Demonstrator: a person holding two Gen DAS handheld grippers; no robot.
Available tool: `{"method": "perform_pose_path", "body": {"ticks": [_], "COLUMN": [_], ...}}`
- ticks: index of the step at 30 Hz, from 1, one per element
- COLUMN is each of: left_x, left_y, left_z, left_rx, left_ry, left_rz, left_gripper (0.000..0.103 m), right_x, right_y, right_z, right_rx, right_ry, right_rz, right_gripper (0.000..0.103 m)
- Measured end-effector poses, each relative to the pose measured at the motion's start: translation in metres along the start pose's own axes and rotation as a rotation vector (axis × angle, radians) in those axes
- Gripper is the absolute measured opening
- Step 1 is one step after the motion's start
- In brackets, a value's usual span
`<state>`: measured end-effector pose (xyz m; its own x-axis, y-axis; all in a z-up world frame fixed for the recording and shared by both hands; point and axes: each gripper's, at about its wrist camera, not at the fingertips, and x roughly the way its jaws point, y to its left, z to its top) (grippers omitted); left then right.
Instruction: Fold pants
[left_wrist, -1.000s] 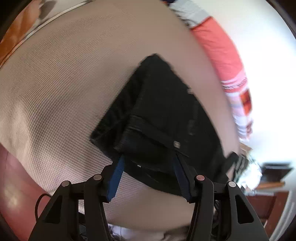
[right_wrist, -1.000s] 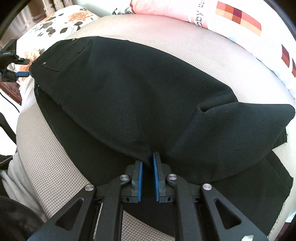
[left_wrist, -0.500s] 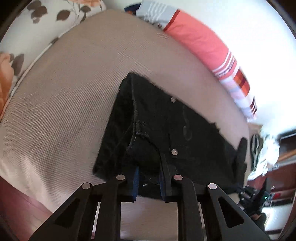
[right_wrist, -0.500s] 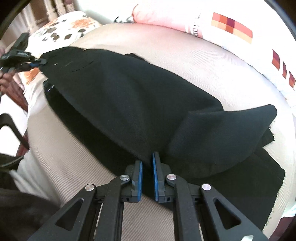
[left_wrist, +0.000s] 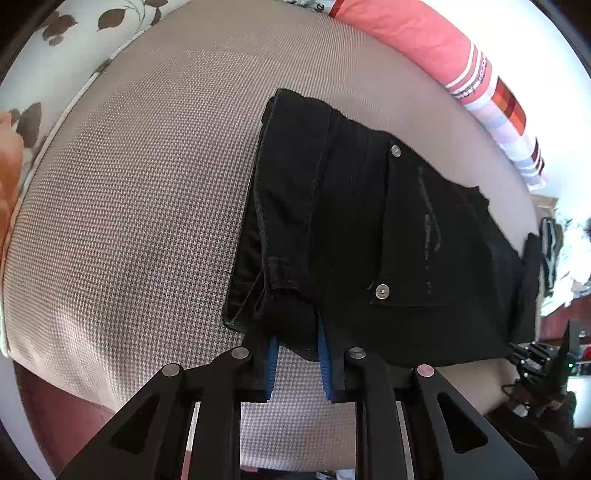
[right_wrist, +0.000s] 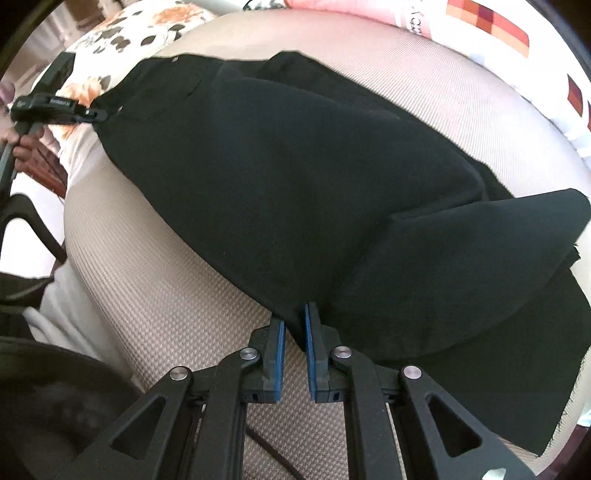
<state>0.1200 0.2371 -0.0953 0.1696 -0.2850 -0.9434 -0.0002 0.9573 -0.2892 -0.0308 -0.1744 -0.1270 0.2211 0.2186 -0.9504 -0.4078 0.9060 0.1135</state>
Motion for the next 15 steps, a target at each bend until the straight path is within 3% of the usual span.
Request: {"method": "perform_pose_path", "body": {"ticks": [4,7,10,13,15], "left_x": [-0.001,-0.011,-0.028,-0.049,-0.062], "left_y": [-0.008,-0.013,-0.016,-0.03,-0.053], "left_z": [0.001,-0.002,-0.008,-0.013,-0.02], "left_rx": [0.021,0.05,0.086,0.137,0.223], "left_ry": [-0.016,-0.04,-0.087,-0.177,-0.267], "left_rz": [0.065,0.121,0.216,0.244,0.242], "left_gripper": [0.033,0.049,0.05,0.05,0.05], "right_x": [0.002,-0.001,-0.005,-0.009,-0.012], "right_y": [-0.007,-0.019,-0.024,-0.028,-0.033], "right_z": [0.006,0.002,-0.002,-0.003,-0.003], "right_rx": [0.023,0.051,0.04,0.067,0.088], "right_ry": [-0.002,-0.006,-0.013,-0.02,-0.023], "right_rz": [0.013,0.031,0.021,0.033,0.041], "right_gripper": [0.009,0.01,0.011,0.011,0.011]}}
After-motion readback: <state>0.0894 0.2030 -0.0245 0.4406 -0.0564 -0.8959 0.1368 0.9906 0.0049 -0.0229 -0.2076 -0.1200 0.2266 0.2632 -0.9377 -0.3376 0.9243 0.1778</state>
